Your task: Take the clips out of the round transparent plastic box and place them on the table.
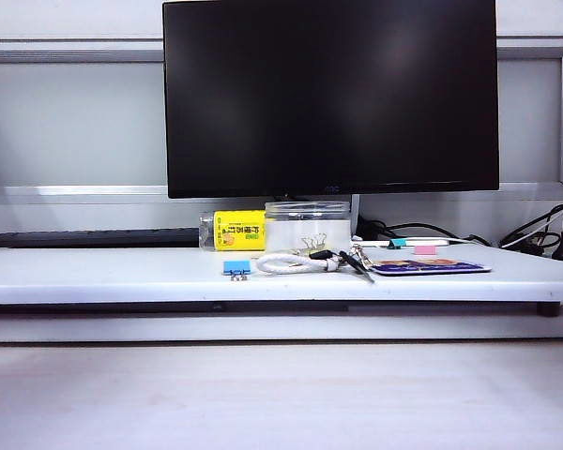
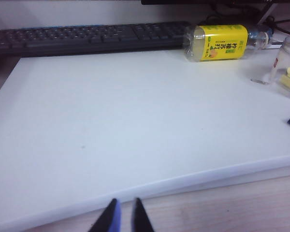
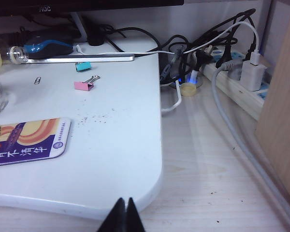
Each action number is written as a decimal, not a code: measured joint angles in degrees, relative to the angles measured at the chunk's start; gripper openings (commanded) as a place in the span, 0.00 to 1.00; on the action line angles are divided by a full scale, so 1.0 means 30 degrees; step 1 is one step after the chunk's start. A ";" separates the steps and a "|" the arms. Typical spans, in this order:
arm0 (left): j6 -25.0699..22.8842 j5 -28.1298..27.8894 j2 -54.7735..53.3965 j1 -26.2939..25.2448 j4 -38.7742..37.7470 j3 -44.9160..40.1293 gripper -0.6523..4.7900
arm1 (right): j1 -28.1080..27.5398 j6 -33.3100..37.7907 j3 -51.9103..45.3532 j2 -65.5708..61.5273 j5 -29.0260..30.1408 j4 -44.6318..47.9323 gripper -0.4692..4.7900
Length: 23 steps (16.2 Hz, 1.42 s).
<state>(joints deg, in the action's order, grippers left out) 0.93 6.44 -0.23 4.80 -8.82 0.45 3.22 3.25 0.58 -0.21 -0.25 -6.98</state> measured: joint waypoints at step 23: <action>0.1923 0.0211 0.0000 0.0000 0.0168 -0.0015 0.21 | 0.0007 1.5351 0.0255 0.0000 0.6659 0.9967 0.09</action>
<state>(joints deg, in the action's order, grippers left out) 6.70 7.07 -0.23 4.80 -8.32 0.40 3.25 49.30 1.34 -0.21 19.73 22.92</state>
